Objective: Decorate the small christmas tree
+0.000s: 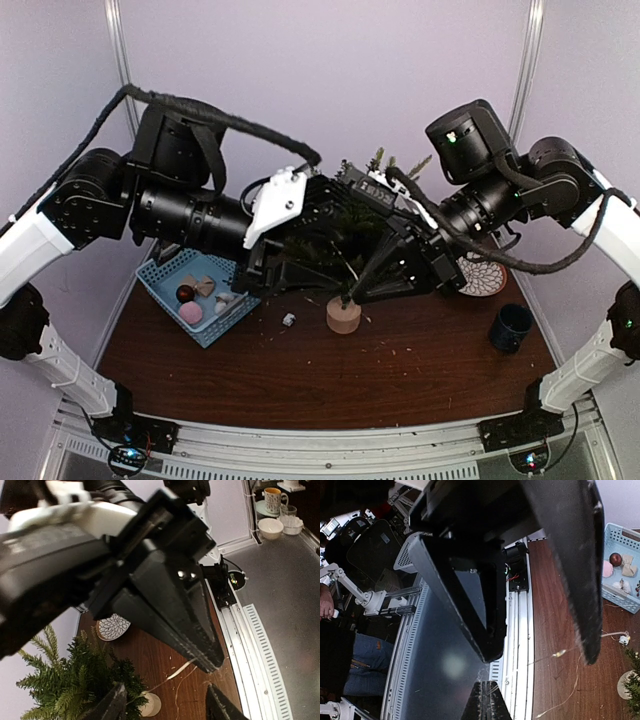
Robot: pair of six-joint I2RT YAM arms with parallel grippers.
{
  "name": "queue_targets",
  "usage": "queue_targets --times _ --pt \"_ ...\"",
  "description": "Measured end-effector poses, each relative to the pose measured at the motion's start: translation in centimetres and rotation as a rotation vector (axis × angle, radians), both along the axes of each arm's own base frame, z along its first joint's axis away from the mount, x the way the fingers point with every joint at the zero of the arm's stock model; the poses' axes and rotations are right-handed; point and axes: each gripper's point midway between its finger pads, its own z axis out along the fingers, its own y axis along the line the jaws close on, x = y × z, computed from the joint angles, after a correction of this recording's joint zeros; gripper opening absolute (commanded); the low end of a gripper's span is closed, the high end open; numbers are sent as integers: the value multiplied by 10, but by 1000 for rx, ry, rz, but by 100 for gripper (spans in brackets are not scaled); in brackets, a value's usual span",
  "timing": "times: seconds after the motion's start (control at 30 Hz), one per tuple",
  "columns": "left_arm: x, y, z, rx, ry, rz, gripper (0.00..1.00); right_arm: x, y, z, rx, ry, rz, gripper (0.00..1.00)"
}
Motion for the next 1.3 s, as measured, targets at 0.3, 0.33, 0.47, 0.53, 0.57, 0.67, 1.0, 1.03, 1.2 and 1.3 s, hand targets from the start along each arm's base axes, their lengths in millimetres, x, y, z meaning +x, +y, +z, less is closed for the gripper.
queue_targets --times 0.3,0.33,0.47,0.53,0.57,0.67,1.0,1.03,1.2,1.3 --pt "-6 -15 -11 51 -116 -52 27 -10 -8 12 38 21 22 0" --pt "-5 -16 -11 51 -128 -57 23 -10 -8 12 38 22 23 0" --pt "-3 -19 -11 56 -155 -62 0 -9 -9 12 39 21 20 0" --pt "-2 -19 -12 59 -165 -57 0 -7 -9 12 39 19 16 0" --pt "-1 -19 -12 60 -173 -55 0 -5 -9 12 39 19 11 6" --pt "1 -19 -11 60 -168 -41 0 2 -12 12 48 16 -11 47" --pt "26 -21 16 -70 -63 154 0 37 -38 26 195 -24 -228 79" --pt "29 -21 20 -87 -49 174 0 38 -41 28 212 -33 -244 79" --pt "41 -13 42 -189 16 252 0 44 -51 31 268 -71 -319 78" --pt "44 -7 55 -241 43 274 0 50 -51 25 270 -78 -353 75"
